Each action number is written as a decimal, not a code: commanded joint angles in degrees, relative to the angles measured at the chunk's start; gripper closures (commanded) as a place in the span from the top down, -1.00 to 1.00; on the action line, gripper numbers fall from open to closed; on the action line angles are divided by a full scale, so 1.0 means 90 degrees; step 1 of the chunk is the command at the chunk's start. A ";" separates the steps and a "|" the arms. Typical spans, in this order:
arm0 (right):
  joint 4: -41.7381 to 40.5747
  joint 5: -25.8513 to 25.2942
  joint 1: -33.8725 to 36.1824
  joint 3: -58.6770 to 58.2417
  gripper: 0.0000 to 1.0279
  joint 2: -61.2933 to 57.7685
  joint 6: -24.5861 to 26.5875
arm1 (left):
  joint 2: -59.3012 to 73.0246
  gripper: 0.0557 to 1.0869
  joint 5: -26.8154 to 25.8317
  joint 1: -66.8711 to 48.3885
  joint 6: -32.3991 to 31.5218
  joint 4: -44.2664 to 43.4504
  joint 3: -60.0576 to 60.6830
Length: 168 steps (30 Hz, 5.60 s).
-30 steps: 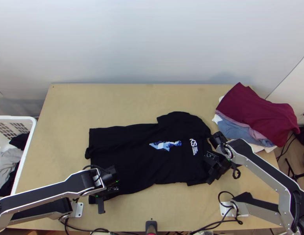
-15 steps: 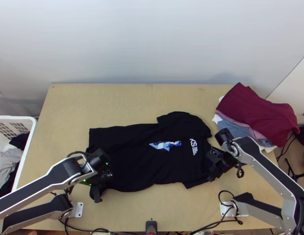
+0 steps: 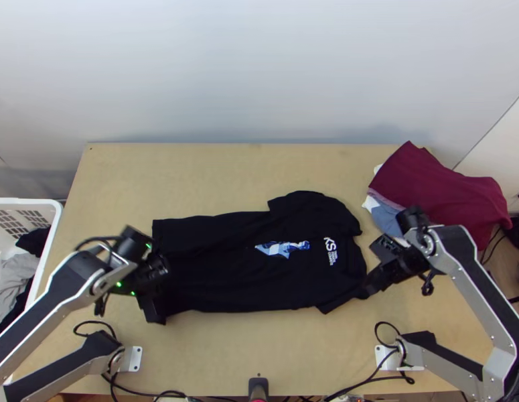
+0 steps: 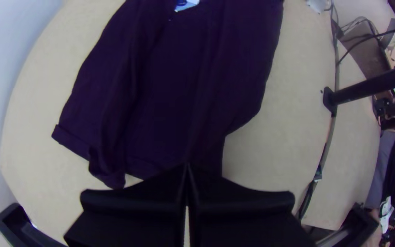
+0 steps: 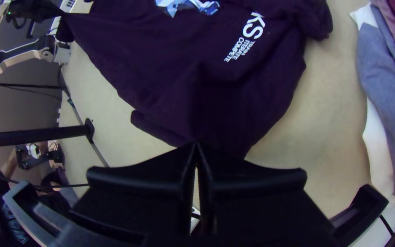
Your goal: Fold the t-shirt
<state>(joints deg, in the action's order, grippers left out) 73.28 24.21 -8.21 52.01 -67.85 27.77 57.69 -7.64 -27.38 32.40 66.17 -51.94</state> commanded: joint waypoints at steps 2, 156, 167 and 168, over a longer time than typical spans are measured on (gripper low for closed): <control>0.0179 0.0680 0.0463 0.0833 -0.94 -0.0254 0.0020 | 0.0270 -0.92 -0.0411 0.1577 0.0677 -0.0028 -0.0596; -0.2702 0.0806 -0.1910 0.3010 -0.95 -0.4658 -0.1054 | 0.4322 0.90 -0.3184 0.4311 -0.1872 -0.1649 -0.0303; -0.2761 0.0777 -0.1901 0.2932 -0.95 -0.4668 -0.1064 | 0.4654 0.83 -0.3624 0.3764 -0.2487 -0.2157 -0.0342; -0.2771 0.0777 -0.1901 0.2922 -0.95 -0.4668 -0.1064 | 0.4664 0.71 -0.3643 0.3706 -0.2536 -0.2206 -0.0342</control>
<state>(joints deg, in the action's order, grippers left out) 48.62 31.35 -25.36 78.63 -109.78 18.37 97.95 -39.31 8.75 12.67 49.52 -54.92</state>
